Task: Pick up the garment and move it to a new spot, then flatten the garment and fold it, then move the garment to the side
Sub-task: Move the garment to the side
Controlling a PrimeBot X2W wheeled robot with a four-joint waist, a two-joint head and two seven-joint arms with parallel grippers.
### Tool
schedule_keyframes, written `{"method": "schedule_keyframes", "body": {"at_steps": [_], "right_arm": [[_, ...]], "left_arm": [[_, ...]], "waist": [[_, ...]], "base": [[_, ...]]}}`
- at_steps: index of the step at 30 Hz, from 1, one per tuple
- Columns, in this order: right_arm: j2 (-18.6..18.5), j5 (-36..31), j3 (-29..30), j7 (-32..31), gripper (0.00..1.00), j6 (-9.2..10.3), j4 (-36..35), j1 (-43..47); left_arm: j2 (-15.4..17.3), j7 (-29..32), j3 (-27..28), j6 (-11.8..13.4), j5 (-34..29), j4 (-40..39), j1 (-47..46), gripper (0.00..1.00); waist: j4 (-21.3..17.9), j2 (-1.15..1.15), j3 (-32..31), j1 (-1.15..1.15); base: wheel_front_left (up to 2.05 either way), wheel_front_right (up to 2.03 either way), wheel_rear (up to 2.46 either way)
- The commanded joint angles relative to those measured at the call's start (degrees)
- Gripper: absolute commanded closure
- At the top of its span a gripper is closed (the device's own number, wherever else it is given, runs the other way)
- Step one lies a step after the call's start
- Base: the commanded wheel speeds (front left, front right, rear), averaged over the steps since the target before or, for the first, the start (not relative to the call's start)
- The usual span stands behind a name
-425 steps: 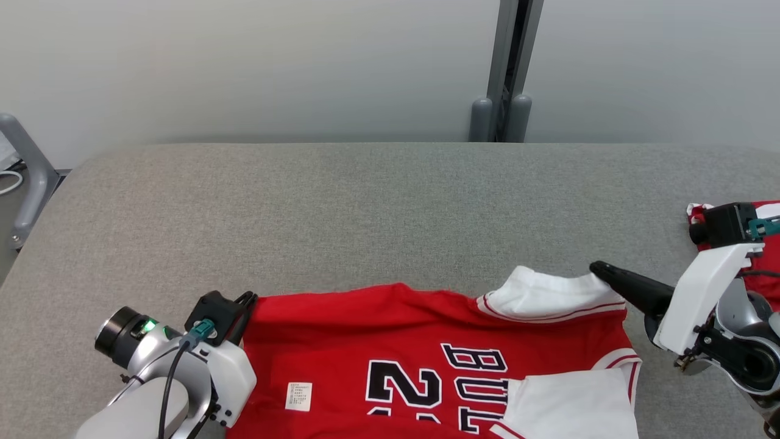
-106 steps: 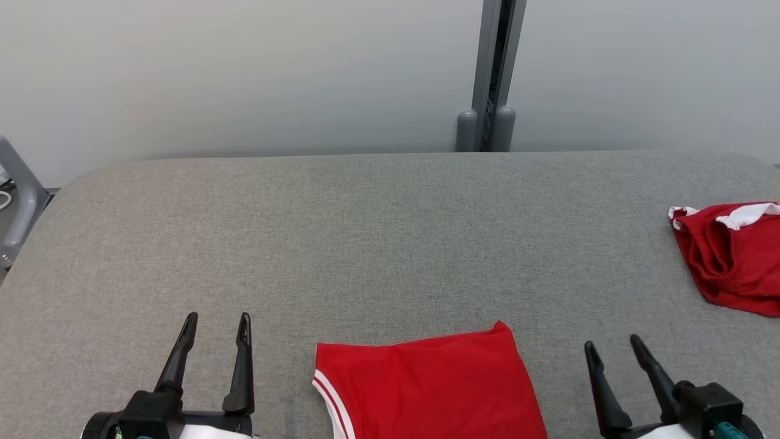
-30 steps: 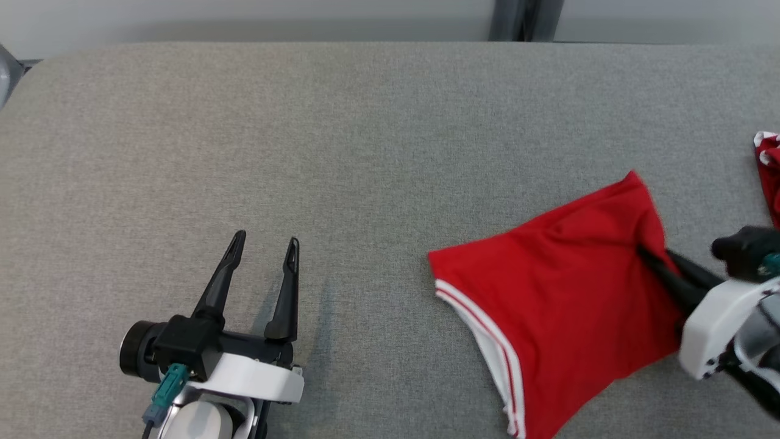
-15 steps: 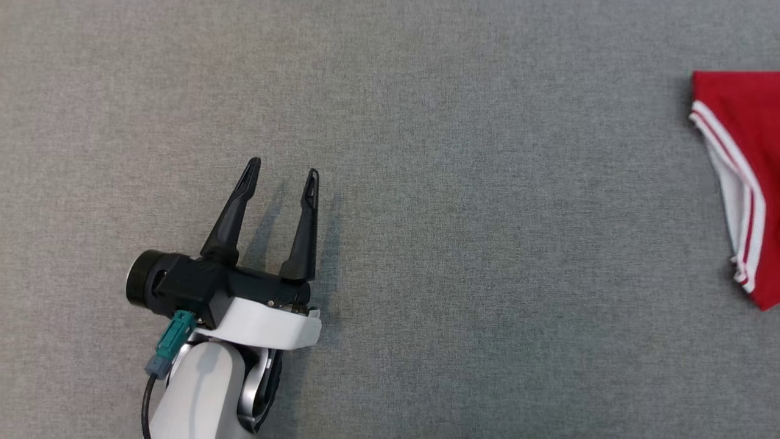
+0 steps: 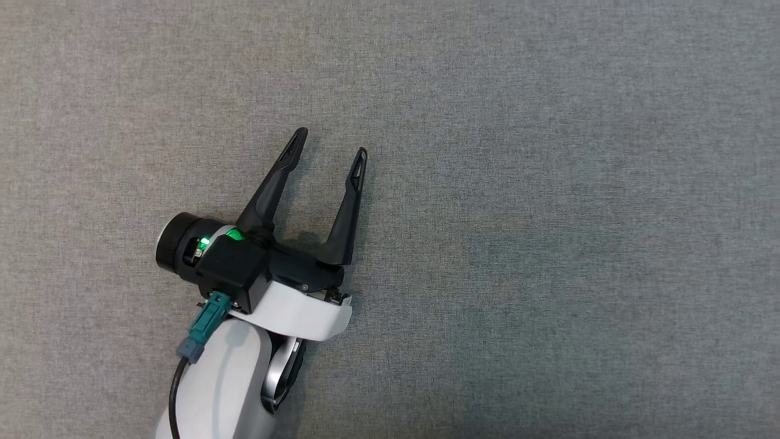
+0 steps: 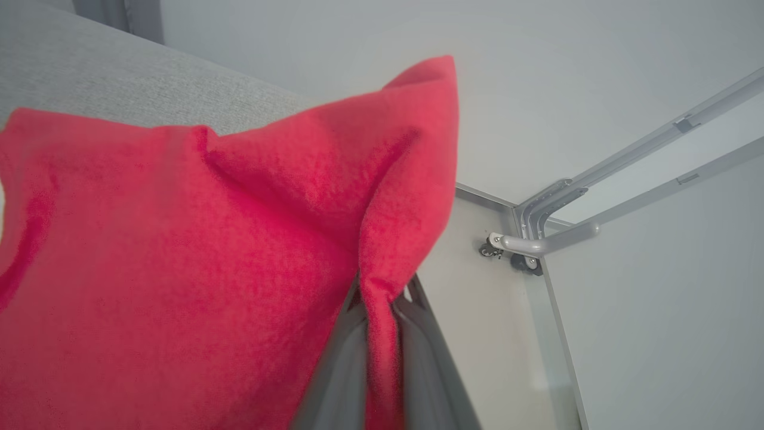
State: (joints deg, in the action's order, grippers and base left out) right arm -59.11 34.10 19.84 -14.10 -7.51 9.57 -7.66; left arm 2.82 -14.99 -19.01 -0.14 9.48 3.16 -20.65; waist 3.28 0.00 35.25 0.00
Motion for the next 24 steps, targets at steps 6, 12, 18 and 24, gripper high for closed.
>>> {"method": "schedule_keyframes", "body": {"at_steps": [6,12,18,24], "right_arm": [[0.54,-5.35,4.21,-0.11,1.0,0.03,2.12,1.26],[1.34,-7.9,5.0,0.43,1.0,0.03,4.03,1.11],[2.74,-9.82,3.49,0.33,0.0,0.03,5.55,-0.73],[3.62,-10.95,1.1,-0.76,0.0,0.03,6.27,-2.65]], "left_arm": [[0.21,-0.11,-0.42,-0.5,-0.49,0.43,-1.43,0.0],[0.26,-0.08,-0.65,-0.6,-0.36,0.58,-1.58,0.0],[0.25,-0.09,-0.57,-0.44,-0.47,0.69,-1.02,0.0],[0.21,-0.12,-0.41,-0.09,-0.3,0.29,-0.3,0.0]], "waist": [[0.86,0.0,1.55,0.0],[1.61,0.0,2.0,0.0],[1.81,0.0,0.92,0.0],[1.42,0.0,-1.24,0.0]], "base": [[0.0,0.0,0.0],[0.0,0.0,0.0],[0.0,0.0,0.0],[0.0,0.0,0.0]]}}
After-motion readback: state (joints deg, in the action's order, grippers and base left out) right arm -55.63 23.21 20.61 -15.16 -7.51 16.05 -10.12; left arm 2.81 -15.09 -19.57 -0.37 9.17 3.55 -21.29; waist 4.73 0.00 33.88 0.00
